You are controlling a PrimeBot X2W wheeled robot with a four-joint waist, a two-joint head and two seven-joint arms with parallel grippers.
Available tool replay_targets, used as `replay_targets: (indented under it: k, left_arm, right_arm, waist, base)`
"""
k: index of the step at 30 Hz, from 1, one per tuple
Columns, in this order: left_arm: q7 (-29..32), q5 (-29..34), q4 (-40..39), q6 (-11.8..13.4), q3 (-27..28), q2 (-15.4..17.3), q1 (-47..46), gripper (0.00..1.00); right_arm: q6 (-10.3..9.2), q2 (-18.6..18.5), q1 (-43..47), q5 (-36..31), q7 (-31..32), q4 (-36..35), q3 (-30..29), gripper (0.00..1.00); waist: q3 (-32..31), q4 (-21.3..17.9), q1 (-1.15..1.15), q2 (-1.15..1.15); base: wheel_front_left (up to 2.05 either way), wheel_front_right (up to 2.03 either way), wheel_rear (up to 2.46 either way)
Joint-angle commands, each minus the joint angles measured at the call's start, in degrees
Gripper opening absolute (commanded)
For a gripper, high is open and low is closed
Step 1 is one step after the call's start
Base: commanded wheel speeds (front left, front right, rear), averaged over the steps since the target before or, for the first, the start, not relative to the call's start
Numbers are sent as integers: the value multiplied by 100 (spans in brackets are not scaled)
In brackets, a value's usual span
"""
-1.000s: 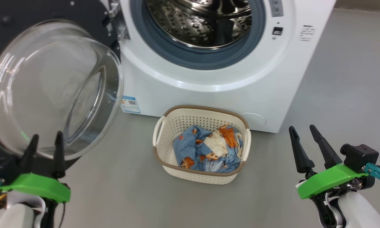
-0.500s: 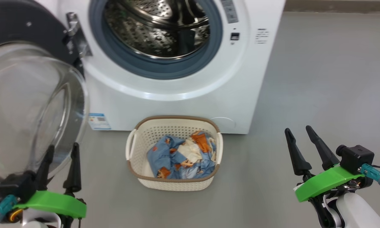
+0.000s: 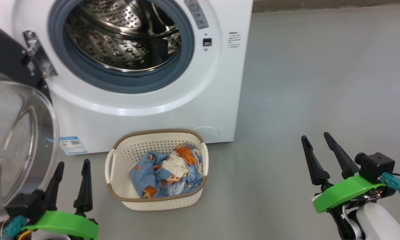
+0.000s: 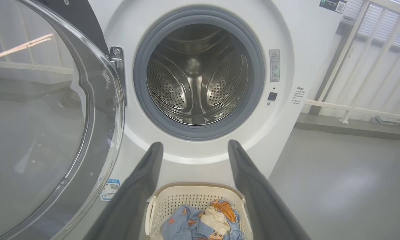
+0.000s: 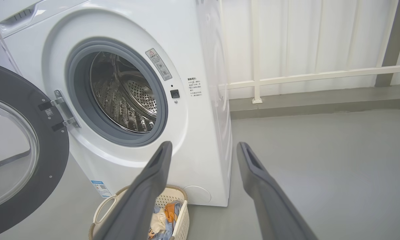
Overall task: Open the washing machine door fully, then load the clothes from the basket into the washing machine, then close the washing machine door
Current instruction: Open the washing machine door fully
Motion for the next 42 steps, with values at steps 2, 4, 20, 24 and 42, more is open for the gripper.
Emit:
replay_targets:
  k: [2, 4, 20, 24, 42]
  left_arm:
    - [-79, 1, -195, 50, 192, 101, -37, 100]
    - [-91, -56, -259, 45, 206, 56, 19, 100]
    - [-168, -77, -349, -11, 184, 24, 184, 100]
    - [-184, -60, -347, -25, 192, 27, 179, 100]
    - [-212, -21, -378, -50, 186, 42, 194, 100]
  right_arm:
    - [32, -87, -59, -36, -71, -156, 130, 100]
    - [32, -99, -54, -32, -71, -159, 129, 100]
    - [32, -283, -47, 6, -71, -181, -11, 100]
    - [32, -278, -32, -5, -71, -187, -13, 100]
    - [32, -265, -11, 7, -71, -152, -8, 100]
  waist:
    - [-44, -156, 0, -1]
    - [-67, -217, 0, -1]
    - [-188, -272, 0, -1]
    - [-186, -250, 0, -1]
    - [-187, -211, 0, -1]
  base:
    - [0, 0, 0]
    - [0, 0, 0]
    - [0, 0, 0]
    - [0, 0, 0]
    - [0, 0, 0]
